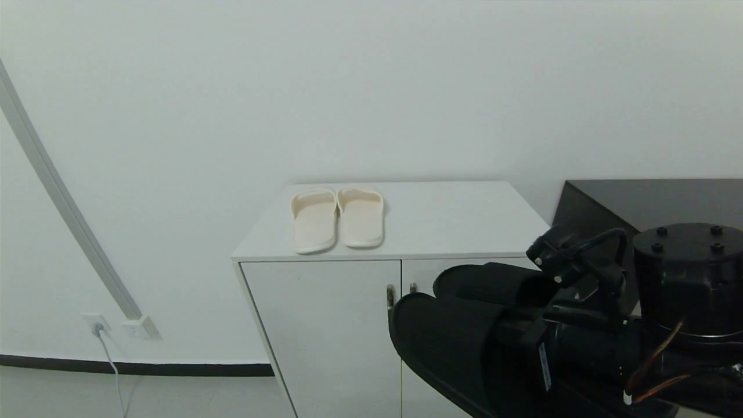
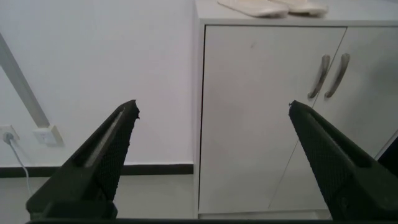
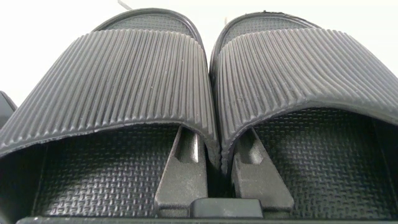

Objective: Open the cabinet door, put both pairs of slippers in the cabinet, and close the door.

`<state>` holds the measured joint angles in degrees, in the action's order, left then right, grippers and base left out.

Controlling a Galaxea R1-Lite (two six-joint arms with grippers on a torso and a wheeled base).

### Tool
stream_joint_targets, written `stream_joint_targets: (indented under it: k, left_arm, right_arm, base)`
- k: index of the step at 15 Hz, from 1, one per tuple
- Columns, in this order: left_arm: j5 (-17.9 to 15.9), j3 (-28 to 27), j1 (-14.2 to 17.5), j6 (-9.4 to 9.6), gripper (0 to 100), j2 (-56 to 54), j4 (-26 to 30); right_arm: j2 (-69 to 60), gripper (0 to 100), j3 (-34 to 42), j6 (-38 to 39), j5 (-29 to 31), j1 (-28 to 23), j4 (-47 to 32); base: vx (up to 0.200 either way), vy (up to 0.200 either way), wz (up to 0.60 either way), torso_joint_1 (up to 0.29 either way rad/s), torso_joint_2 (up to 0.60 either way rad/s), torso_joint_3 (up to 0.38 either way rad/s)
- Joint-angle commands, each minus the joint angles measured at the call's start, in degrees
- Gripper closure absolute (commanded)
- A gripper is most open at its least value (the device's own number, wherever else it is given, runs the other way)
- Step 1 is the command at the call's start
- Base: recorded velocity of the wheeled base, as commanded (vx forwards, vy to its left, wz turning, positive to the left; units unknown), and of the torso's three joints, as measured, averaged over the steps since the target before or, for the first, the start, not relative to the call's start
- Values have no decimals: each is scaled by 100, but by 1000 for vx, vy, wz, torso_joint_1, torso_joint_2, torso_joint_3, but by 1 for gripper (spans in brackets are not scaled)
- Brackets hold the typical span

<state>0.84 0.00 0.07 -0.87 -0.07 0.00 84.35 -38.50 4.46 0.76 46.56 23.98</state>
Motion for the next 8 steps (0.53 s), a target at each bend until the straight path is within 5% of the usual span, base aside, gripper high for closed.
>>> stream_joint_targets:
  k: [1, 8]
  left_arm:
    - [4, 0, 1, -1, 0, 7, 0]
    - [4, 0, 1, -1, 0, 7, 0]
  right_arm:
    - [12, 100, 9, -51, -5, 3, 2]
    - [-50, 100, 185, -42, -14, -24, 10]
  base:
    - [0, 0, 0, -207, 530, 320]
    - [0, 0, 0, -190, 510, 318]
